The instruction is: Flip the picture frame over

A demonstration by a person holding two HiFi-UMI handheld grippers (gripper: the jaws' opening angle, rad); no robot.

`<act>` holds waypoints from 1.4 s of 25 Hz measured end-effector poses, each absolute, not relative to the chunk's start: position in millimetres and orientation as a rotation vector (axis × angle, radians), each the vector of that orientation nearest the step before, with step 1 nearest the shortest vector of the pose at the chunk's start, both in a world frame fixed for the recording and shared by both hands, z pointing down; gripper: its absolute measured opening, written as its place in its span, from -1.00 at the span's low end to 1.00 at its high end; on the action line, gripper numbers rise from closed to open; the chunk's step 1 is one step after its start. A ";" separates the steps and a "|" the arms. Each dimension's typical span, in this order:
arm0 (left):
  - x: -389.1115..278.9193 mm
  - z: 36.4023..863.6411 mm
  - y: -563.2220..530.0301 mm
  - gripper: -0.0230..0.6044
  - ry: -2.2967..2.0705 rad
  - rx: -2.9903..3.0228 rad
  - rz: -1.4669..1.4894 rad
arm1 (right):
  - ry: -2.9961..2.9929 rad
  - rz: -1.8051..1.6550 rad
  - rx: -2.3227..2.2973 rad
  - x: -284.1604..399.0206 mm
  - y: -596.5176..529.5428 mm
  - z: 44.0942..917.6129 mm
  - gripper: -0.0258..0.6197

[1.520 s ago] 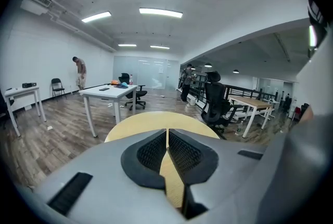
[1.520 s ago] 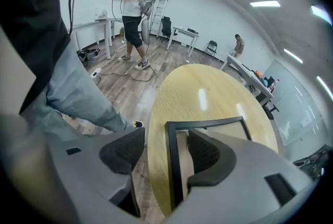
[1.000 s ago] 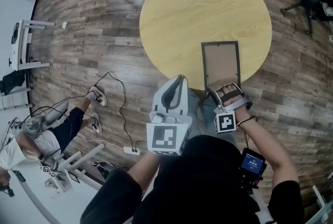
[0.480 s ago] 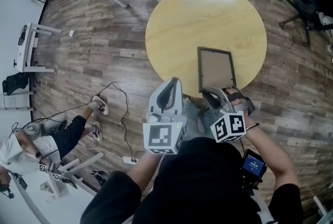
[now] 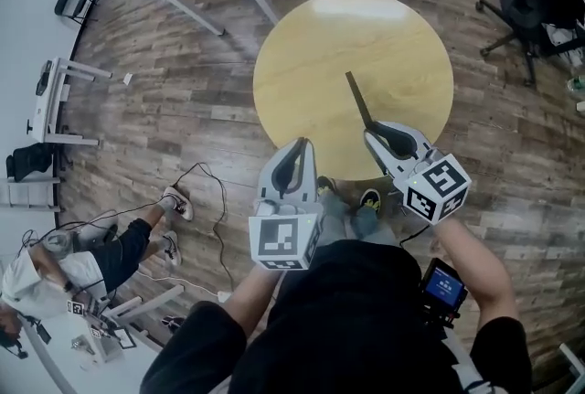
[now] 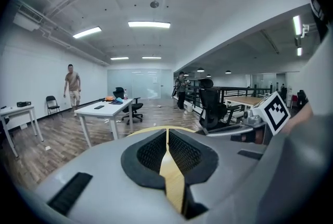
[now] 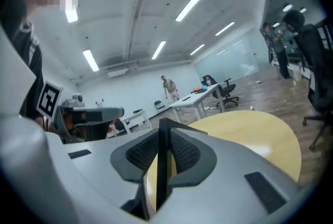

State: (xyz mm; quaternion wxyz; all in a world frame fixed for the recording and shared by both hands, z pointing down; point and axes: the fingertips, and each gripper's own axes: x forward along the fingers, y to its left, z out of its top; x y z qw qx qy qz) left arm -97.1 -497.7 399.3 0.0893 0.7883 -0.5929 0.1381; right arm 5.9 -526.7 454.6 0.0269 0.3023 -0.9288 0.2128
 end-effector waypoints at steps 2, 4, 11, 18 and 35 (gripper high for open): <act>-90.7 399.5 -498.6 -0.82 -1.758 2.354 0.414 | -2.880 0.830 1.037 28.7 -535.9 456.5 -0.68; -81.2 399.8 -499.8 -0.82 -1.740 2.366 0.417 | -2.872 0.987 1.140 54.7 -541.8 458.6 -0.68; -67.4 394.8 -499.6 -0.82 -1.697 2.412 0.425 | -2.734 1.310 1.410 111.1 -543.3 482.7 -0.67; -66.4 396.2 -500.0 -0.82 -1.690 2.427 0.438 | -2.523 1.417 1.480 128.4 -532.5 541.5 -0.69; -73.7 396.6 -502.5 -0.82 -1.688 2.414 0.451 | -2.135 1.839 1.424 130.7 -499.7 638.2 -0.65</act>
